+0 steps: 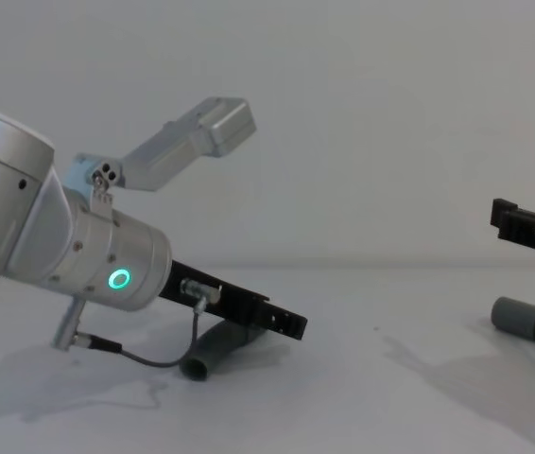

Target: Use both hands to pick up one end of the pipe from the table, align the ends, and insert them.

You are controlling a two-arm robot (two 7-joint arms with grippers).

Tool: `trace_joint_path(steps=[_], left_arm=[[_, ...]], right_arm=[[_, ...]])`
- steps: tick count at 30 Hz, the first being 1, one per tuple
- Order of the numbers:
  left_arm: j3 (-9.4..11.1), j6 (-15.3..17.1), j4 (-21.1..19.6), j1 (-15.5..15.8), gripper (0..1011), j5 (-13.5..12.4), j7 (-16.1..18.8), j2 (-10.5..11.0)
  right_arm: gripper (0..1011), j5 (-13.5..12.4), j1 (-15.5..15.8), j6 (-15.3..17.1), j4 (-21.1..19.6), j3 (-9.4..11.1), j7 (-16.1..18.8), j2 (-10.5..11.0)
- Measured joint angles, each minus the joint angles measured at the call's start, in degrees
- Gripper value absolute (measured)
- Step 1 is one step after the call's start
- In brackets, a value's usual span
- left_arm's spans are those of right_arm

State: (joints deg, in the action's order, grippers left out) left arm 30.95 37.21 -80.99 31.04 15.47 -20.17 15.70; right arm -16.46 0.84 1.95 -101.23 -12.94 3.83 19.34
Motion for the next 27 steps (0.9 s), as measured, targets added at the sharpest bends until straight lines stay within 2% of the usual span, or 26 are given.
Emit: trace_joint_path(steps=[20, 27], left_arm=[[-0.25, 0.87, -0.26, -1.45, 1002, -0.76, 0.53, -1.08], [-0.3, 0.93, -0.31, -1.67, 869, -0.94, 0.64, -1.2]], right_arm=[[1000, 0.0, 0.0, 0.0, 0.0, 0.0, 0.0, 0.0], [1000, 0.0, 0.0, 0.0, 0.0, 0.0, 0.0, 0.0]])
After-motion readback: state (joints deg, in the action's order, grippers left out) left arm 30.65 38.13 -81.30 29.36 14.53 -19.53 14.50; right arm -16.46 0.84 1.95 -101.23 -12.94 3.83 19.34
